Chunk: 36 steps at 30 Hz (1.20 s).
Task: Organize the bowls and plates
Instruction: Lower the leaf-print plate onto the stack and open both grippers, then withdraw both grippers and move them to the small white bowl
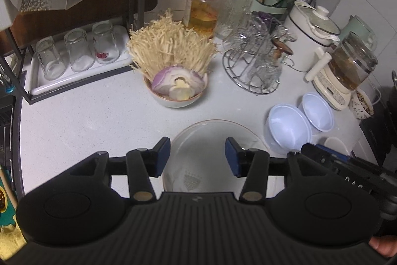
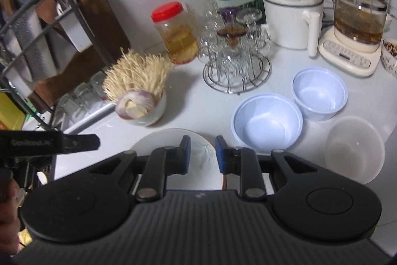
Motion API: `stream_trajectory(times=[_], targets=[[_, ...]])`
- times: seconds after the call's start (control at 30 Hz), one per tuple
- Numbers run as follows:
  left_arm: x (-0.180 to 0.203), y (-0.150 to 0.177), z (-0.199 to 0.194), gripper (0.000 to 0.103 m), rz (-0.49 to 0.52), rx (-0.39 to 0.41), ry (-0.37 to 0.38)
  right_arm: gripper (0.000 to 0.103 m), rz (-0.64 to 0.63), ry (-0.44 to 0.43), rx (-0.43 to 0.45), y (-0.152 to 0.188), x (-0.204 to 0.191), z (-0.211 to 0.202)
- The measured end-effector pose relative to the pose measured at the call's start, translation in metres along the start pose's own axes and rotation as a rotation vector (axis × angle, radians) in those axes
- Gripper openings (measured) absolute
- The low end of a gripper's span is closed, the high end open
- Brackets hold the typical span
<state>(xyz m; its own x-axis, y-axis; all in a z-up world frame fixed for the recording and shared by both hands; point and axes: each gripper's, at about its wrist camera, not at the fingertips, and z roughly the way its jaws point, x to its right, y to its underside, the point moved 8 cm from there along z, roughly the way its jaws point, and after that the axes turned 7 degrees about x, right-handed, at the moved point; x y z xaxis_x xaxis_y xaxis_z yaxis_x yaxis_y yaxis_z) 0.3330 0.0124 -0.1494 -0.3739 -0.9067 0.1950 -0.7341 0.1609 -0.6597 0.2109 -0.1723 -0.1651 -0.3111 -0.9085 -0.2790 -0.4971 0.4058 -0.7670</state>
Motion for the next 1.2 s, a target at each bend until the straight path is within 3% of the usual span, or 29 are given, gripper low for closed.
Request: stream_trajectory(times=[0.5,0.83,1.0,1.2], targets=[[0.037,0.009,-0.048,0.056,0.063,0.055,0.028,0.026,-0.032,-0.009,0.091,-0.015,-0.009,-0.060],[0.048,0.022,-0.040,0.056,0.047,0.042,0.050,0.026,-0.014,0.034,0.102,-0.012,0.012,-0.070],[0.062,0.028,-0.029,0.056,0.028,0.042,0.002,0.026,-0.001,-0.004,0.080,-0.011,0.036,-0.064],[0.100,0.031,-0.012,0.056,-0.063,0.071,-0.093,0.026,-0.074,-0.101,0.062,-0.027,0.076,-0.050]])
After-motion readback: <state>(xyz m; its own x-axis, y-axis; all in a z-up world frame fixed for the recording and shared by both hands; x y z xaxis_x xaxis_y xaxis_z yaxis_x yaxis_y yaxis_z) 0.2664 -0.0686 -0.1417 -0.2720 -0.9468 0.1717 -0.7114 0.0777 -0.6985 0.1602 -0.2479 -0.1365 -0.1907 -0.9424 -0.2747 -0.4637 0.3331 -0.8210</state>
